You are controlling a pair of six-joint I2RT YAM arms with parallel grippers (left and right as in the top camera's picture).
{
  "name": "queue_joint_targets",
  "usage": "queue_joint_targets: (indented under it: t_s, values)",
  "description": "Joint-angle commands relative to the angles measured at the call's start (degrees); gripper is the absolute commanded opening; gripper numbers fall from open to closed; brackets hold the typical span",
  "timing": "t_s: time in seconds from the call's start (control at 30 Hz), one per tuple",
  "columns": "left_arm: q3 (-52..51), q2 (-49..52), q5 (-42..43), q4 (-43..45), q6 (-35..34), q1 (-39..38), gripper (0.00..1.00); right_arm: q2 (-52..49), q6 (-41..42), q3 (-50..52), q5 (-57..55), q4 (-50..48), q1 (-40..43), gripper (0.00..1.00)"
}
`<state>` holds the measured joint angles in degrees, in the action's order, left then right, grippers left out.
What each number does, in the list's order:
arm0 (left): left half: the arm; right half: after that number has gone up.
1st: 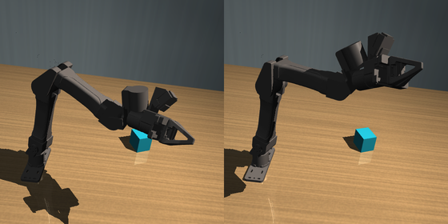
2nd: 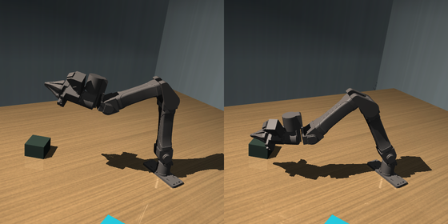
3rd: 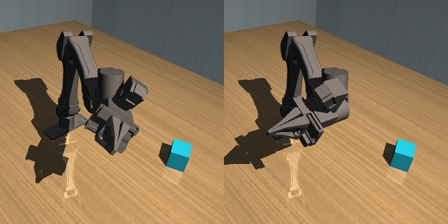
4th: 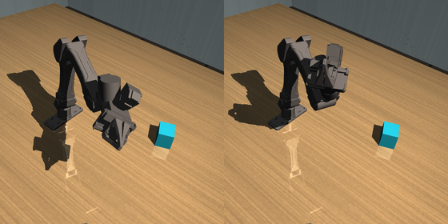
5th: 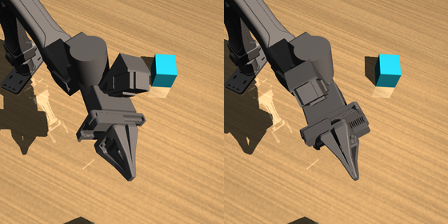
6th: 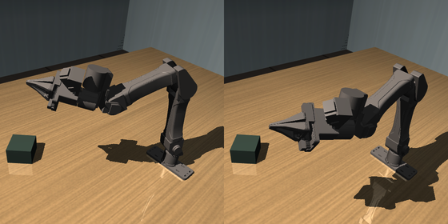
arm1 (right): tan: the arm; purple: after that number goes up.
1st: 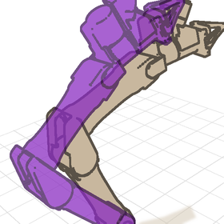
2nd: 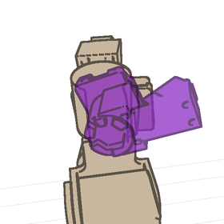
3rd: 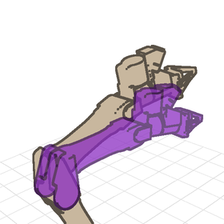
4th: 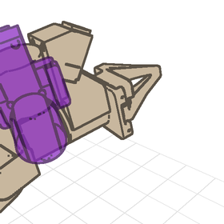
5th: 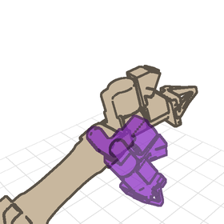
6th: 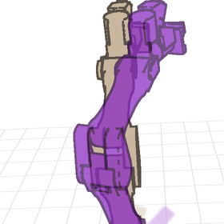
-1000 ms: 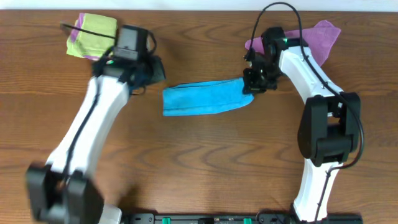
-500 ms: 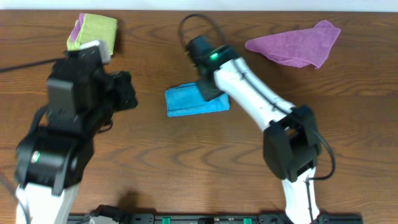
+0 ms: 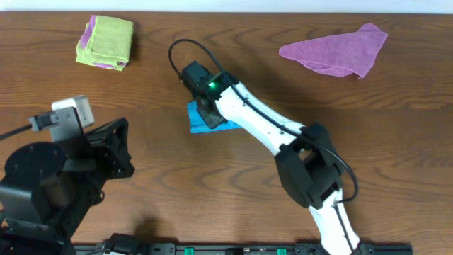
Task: Fold the cloth
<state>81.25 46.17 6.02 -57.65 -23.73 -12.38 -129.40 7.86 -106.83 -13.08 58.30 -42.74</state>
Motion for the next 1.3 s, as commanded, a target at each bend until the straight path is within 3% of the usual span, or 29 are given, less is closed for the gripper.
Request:
queue_joint_targets:
  t_s: [0.0, 0.37, 0.7, 1.27]
  values:
    - [0.39, 0.26, -0.46, -1.31, 1.05, 0.35, 0.06, -0.11, -0.98, -0.83, 1.09, -0.83, -1.64, 0.01]
    - [0.39, 0.26, -0.42, -2.49, 1.05, 0.35, 0.06, -0.17, -0.55, -0.83, 6.47, -5.18, -2.73, 0.01]
    - [0.39, 0.26, -0.42, -3.54, 1.05, 0.35, 0.06, -0.15, 0.17, -4.5, 5.38, -2.43, -2.71, 0.01]
    - [0.39, 0.26, -0.04, -3.34, 1.05, 0.35, 0.07, -0.26, -5.79, -6.75, 13.53, -6.23, -3.48, 0.01]
